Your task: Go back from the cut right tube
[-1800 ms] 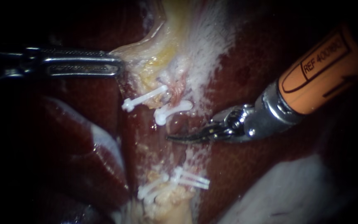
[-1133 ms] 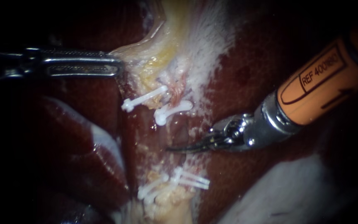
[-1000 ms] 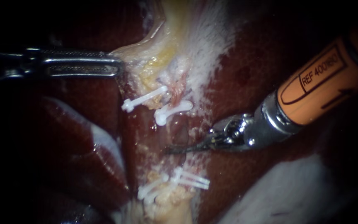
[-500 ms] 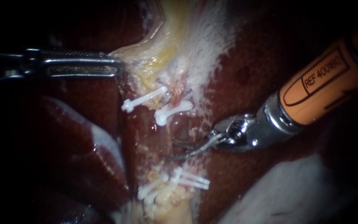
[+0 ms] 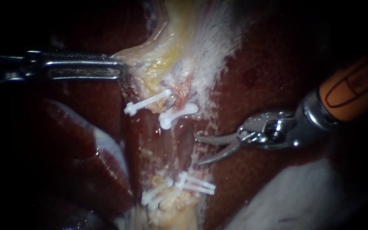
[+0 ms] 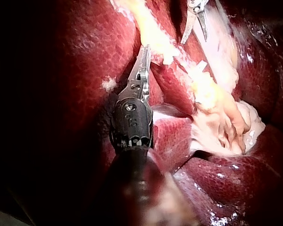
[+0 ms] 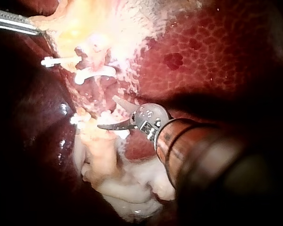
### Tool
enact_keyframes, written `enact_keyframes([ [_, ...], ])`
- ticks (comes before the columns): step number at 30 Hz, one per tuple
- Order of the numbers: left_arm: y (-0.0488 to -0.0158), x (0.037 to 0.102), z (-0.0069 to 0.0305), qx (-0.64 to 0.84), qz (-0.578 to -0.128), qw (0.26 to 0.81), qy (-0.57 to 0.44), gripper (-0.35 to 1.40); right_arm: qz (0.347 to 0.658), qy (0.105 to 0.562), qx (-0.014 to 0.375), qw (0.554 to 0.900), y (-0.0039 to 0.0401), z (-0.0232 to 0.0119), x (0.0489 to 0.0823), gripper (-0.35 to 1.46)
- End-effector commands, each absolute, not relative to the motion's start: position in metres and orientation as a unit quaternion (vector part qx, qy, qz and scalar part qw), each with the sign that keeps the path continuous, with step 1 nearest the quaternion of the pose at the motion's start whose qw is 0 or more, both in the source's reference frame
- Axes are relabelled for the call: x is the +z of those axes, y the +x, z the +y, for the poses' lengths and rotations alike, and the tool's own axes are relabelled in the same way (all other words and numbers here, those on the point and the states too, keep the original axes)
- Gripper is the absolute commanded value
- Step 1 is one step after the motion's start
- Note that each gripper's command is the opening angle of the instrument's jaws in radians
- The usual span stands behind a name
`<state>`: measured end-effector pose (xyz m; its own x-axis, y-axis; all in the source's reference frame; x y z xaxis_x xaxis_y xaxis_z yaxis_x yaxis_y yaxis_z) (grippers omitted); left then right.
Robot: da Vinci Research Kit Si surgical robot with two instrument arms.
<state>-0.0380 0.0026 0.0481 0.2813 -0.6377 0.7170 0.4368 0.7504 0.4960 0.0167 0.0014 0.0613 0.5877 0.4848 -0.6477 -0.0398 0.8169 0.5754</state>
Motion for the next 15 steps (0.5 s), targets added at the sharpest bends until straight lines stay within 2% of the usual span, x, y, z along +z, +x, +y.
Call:
enact_keyframes([
  [1, -0.0379, 0.0482, 0.0026, -0.338, -0.495, 0.794, 0.101, -0.35, 0.437, 0.251, 0.147, 0.851, 0.0163, 0.0017, 0.0611, 1.43],
  [9, -0.0378, 0.0482, 0.0026, -0.338, -0.495, 0.794, 0.102, -0.35, 0.453, 0.197, 0.084, 0.866, 0.0134, 0.0041, 0.0595, 1.43],
  [15, -0.0378, 0.0483, 0.0025, -0.338, -0.495, 0.794, 0.101, -0.35, 0.453, 0.175, 0.072, 0.871, 0.0124, 0.0053, 0.0581, 1.43],
])
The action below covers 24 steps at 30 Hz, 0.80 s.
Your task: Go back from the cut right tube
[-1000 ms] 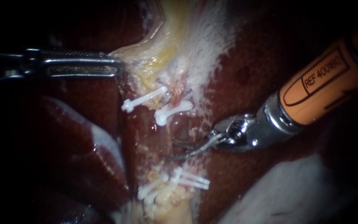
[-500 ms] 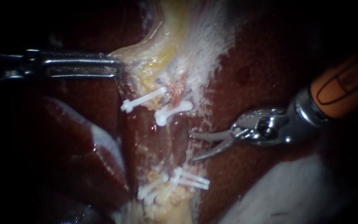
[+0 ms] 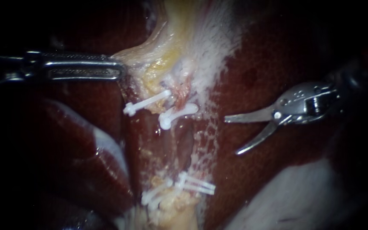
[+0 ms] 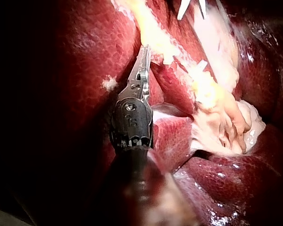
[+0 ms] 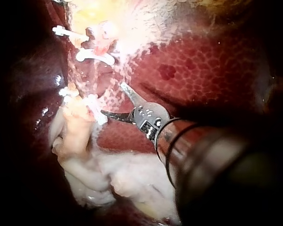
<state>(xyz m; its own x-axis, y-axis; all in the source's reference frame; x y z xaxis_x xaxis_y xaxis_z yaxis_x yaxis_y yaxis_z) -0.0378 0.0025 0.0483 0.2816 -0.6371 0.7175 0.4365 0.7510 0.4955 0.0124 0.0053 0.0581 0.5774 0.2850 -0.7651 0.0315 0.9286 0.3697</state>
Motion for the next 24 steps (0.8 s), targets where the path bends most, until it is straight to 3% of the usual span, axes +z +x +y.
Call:
enact_keyframes([
  [1, -0.0378, 0.0483, 0.0025, -0.338, -0.495, 0.794, 0.101, -0.35, 0.453, 0.171, 0.072, 0.872, 0.0123, 0.0053, 0.0581, 1.43],
  [18, -0.0384, 0.0499, 0.0020, -0.334, -0.496, 0.795, 0.102, -0.35, 0.453, 0.170, 0.068, 0.872, 0.0121, 0.0050, 0.0580, 1.43],
  [24, -0.0402, 0.0523, -0.0001, -0.327, -0.487, 0.801, 0.117, -0.35, 0.453, 0.170, 0.068, 0.872, 0.0121, 0.0050, 0.0579, 1.43],
])
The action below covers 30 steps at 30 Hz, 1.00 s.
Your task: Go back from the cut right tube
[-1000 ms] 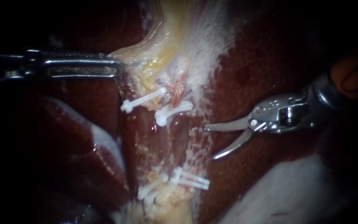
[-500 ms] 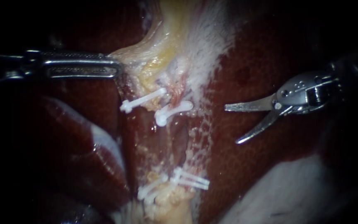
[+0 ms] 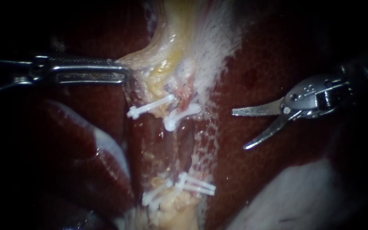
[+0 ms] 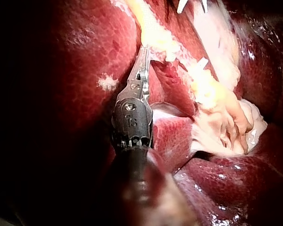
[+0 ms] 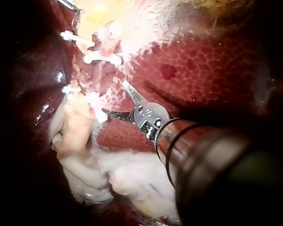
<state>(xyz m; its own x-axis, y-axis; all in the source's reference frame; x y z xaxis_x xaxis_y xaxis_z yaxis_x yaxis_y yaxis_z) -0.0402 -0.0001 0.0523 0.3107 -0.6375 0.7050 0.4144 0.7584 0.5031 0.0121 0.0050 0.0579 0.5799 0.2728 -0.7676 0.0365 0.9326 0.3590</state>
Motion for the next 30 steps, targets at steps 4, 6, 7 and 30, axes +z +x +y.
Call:
enact_keyframes([
  [4, -0.0415, 0.0534, -0.0013, -0.326, -0.482, 0.803, 0.127, -0.35, 0.453, 0.170, 0.068, 0.872, 0.0121, 0.0050, 0.0579, 1.43],
  [6, -0.0417, 0.0536, -0.0014, -0.325, -0.482, 0.804, 0.128, -0.35, 0.453, 0.170, 0.068, 0.872, 0.0121, 0.0049, 0.0579, 1.43],
  [7, -0.0418, 0.0536, -0.0014, -0.325, -0.482, 0.804, 0.128, -0.35, 0.453, 0.170, 0.068, 0.872, 0.0121, 0.0049, 0.0579, 1.43],
  [30, -0.0428, 0.0544, -0.0020, -0.322, -0.478, 0.806, 0.133, -0.35, 0.453, 0.171, 0.067, 0.872, 0.0120, 0.0048, 0.0577, 1.43],
])
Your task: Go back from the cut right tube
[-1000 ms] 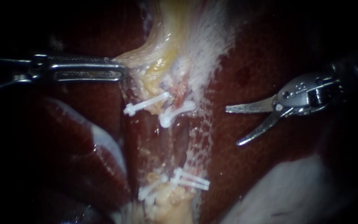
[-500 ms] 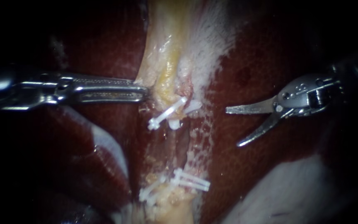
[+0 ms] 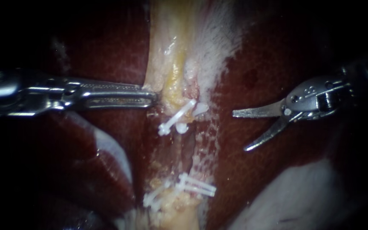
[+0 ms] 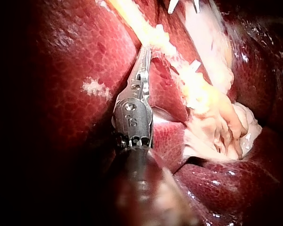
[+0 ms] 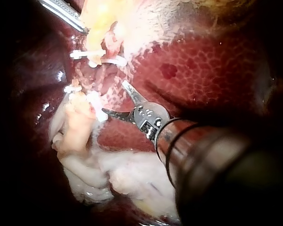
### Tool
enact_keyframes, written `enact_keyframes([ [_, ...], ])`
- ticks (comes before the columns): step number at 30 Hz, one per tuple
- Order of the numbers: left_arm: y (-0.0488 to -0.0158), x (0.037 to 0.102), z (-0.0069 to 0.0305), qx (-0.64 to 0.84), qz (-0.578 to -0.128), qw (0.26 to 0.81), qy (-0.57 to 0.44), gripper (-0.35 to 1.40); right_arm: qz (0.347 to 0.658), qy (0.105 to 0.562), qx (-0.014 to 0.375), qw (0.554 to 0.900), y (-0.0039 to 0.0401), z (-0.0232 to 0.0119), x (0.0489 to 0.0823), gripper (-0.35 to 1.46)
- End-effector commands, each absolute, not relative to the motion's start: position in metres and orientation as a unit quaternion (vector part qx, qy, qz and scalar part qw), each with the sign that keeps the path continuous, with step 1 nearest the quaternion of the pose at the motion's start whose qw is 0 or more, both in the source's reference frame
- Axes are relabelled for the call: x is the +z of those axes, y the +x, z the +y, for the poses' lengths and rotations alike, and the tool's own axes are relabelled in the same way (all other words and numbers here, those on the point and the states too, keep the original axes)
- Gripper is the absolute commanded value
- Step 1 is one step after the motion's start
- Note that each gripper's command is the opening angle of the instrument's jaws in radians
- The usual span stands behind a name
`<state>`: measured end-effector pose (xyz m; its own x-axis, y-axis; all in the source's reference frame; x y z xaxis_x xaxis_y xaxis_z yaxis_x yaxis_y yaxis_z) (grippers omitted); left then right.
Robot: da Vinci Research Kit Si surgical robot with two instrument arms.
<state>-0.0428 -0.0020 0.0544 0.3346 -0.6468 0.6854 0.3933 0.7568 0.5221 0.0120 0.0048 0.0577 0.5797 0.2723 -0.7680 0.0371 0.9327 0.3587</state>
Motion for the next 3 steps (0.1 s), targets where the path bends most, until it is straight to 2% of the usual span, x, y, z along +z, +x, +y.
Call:
enact_keyframes([
  [1, -0.0428, 0.0544, -0.0020, -0.322, -0.478, 0.806, 0.133, -0.35, 0.453, 0.171, 0.067, 0.872, 0.0120, 0.0048, 0.0577, 1.43],
  [3, -0.0428, 0.0544, -0.0019, -0.322, -0.478, 0.806, 0.133, -0.35, 0.454, 0.171, 0.067, 0.872, 0.0120, 0.0048, 0.0577, 1.43],
])
